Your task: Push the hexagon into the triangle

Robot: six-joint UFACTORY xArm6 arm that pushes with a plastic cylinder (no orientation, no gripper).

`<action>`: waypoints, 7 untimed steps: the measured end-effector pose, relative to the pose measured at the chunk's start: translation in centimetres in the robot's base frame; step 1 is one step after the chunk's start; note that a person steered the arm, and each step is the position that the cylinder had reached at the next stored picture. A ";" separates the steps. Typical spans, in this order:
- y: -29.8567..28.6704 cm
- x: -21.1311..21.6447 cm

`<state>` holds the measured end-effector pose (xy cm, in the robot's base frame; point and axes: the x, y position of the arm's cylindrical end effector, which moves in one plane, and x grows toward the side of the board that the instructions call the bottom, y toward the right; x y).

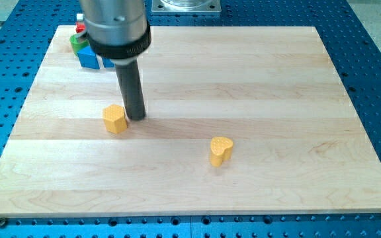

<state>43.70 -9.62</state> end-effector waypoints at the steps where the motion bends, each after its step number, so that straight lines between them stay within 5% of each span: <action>1: 2.4 6.9; 2: -0.5 8.6; 4: -8.8 -4.4; 5: -11.8 -7.0; 6: -14.6 -2.3; 7: -7.2 -0.5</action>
<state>43.20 -16.78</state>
